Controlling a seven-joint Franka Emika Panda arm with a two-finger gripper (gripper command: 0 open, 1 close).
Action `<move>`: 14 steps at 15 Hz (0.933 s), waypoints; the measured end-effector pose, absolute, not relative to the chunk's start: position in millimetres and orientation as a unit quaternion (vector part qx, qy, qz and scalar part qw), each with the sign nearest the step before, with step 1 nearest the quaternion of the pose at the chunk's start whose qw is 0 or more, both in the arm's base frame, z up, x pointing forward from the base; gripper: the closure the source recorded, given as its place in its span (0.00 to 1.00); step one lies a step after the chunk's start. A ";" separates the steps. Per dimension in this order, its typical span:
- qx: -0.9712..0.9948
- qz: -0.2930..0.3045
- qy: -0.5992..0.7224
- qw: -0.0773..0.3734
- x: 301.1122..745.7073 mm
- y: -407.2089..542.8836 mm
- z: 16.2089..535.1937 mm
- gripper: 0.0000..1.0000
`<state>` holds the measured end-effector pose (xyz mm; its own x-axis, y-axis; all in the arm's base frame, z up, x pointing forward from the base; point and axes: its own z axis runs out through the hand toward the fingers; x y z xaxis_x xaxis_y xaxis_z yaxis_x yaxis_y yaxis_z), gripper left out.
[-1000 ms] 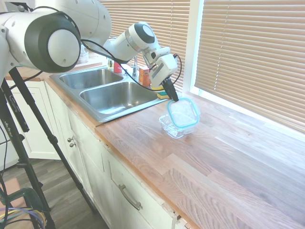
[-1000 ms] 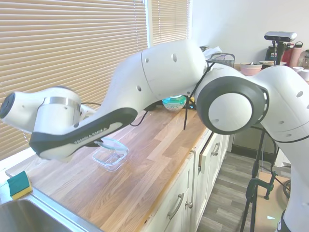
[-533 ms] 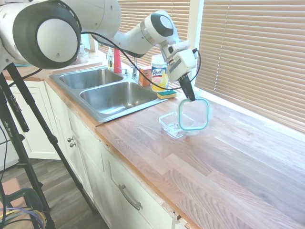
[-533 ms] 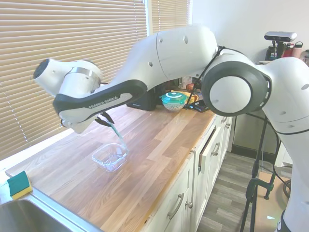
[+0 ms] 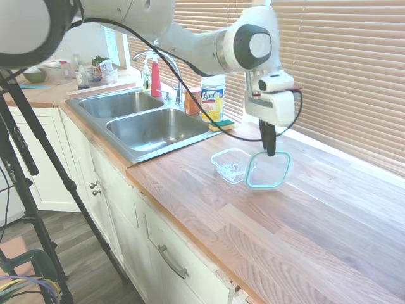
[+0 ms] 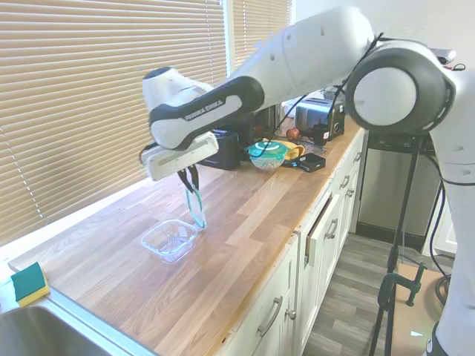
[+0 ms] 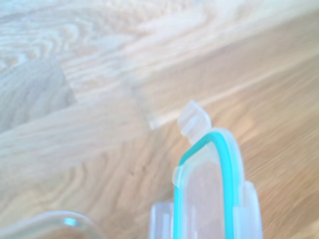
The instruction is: Uncover the lid of the food container
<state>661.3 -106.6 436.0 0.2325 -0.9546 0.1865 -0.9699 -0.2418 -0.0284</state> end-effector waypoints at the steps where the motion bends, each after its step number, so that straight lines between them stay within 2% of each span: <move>1: 0.781 0.071 -0.620 0.024 651.3 -126.8 431.5 1.00; 3: 0.777 0.049 -0.628 -0.017 633.9 -158.7 419.2 1.00; 5: 0.776 0.028 -0.629 -0.037 619.3 -183.5 401.5 1.00; 10: 0.781 0.018 -0.623 -0.030 607.0 -192.1 378.9 1.00; 11: 0.783 0.017 -0.621 -0.025 605.9 -191.0 375.7 0.00; 14: 0.786 0.023 -0.618 -0.014 607.3 -187.6 375.3 0.00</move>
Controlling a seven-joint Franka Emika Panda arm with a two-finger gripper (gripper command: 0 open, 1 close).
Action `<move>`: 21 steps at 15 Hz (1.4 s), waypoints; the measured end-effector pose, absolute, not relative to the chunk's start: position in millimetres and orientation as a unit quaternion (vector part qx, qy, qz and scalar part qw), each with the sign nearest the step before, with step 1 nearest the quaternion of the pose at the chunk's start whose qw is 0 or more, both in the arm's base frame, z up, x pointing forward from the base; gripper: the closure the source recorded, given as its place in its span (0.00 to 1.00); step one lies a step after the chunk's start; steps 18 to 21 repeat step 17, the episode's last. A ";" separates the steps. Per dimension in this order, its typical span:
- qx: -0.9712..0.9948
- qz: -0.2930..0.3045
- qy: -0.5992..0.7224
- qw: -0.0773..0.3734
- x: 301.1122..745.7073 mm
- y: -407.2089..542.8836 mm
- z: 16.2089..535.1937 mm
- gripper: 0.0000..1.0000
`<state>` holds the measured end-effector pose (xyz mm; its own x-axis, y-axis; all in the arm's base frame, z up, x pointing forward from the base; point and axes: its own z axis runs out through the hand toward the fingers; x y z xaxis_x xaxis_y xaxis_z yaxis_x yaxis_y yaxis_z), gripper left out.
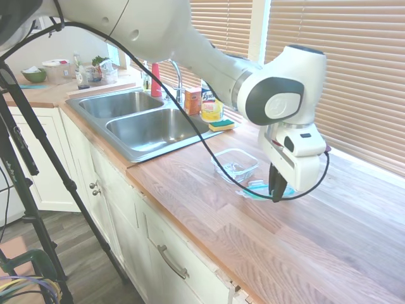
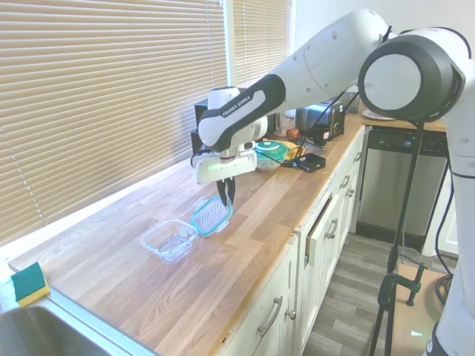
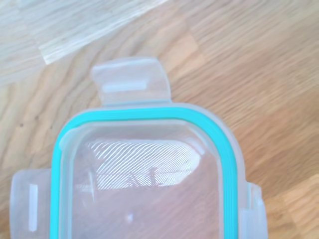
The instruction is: Uncover the lid of the food container
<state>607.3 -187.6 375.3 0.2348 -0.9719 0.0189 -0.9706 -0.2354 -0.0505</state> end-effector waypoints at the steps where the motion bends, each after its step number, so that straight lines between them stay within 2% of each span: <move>1: -0.785 -0.027 0.618 0.008 607.9 -186.8 375.8 0.00; 11: -0.786 -0.049 0.616 -0.022 611.3 -179.7 379.7 0.00; 17: -0.800 -0.104 0.589 -0.031 606.4 -133.4 450.6 0.00; 21: -0.800 -0.104 0.589 -0.031 606.4 -133.4 450.6 0.00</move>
